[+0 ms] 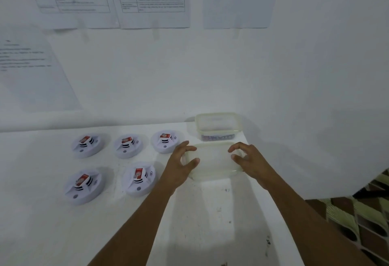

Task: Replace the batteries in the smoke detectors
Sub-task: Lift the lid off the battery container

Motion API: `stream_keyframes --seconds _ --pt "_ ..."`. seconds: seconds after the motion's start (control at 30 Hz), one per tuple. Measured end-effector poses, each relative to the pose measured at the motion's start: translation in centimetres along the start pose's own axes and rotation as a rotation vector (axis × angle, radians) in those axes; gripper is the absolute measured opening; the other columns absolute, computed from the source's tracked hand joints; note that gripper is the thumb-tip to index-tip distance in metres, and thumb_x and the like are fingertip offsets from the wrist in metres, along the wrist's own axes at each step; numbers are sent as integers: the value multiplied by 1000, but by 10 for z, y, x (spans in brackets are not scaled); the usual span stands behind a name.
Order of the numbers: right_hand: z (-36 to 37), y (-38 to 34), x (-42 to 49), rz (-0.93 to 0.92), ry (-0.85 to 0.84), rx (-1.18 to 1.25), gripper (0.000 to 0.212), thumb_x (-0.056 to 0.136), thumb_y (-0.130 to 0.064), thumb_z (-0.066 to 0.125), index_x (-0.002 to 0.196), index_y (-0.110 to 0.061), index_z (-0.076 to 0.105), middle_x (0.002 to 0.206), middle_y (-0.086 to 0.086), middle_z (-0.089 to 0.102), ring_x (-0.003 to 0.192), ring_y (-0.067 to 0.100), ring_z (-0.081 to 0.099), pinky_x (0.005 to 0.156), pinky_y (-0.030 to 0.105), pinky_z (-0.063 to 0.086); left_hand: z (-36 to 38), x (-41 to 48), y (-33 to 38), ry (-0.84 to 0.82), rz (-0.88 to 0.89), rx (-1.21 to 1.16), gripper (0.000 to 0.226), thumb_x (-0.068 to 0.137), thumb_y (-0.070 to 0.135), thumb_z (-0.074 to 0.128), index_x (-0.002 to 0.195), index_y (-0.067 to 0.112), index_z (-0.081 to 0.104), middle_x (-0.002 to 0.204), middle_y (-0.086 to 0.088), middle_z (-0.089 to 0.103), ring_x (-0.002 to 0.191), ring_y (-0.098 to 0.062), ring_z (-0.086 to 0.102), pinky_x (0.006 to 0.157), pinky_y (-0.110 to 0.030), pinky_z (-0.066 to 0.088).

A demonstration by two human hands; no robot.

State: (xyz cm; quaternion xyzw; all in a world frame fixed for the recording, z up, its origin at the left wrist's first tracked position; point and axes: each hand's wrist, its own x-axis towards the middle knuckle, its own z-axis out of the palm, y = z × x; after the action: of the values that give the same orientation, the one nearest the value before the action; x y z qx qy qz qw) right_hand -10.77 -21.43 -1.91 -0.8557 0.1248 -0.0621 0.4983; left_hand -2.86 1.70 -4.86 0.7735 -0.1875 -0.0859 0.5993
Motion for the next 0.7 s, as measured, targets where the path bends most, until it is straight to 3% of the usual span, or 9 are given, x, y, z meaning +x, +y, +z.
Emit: stream_keyframes --seconds 0.07,0.17,0.3,0.43,0.57,0.7 --pt "0 2 -2 4 0 29 8 96 -26 60 98 -32 66 111 -1 52 93 16 57 69 32 52 0 1 -2 -39 40 17 27 88 24 70 113 30 62 146 15 42 133 0 34 113 -36 31" --pt "7 5 -7 -17 107 2 13 96 -24 61 106 -28 68 110 0 60 81 12 58 71 29 49 -1 1 -4 -8 118 126 28 85 30 72 111 28 61 128 21 51 122 4 44 109 -38 37" --pt "27 6 -21 40 298 80 20 91 -33 66 111 -40 68 121 -4 59 90 15 66 85 32 54 1 -15 2 87 149 321 56 64 65 66 106 29 58 103 10 48 97 -3 49 83 -19 42" --pt "41 1 -39 136 178 202 27 89 -38 68 116 -43 64 114 -6 63 95 13 66 85 39 59 6 -31 1 34 191 404 41 79 55 68 108 30 55 86 17 48 79 -1 49 73 -19 41" --pt "40 -4 -40 141 100 293 22 92 -30 67 110 -42 66 108 4 69 99 22 67 84 44 60 12 -21 5 43 123 267 34 85 45 68 113 30 57 108 8 49 89 -2 53 81 -21 47" --pt "30 -9 -35 175 -24 438 23 93 -16 67 110 -32 66 105 20 67 96 32 68 82 47 59 21 -12 11 -13 38 212 38 86 44 67 120 33 54 122 6 53 103 -8 51 84 -18 39"
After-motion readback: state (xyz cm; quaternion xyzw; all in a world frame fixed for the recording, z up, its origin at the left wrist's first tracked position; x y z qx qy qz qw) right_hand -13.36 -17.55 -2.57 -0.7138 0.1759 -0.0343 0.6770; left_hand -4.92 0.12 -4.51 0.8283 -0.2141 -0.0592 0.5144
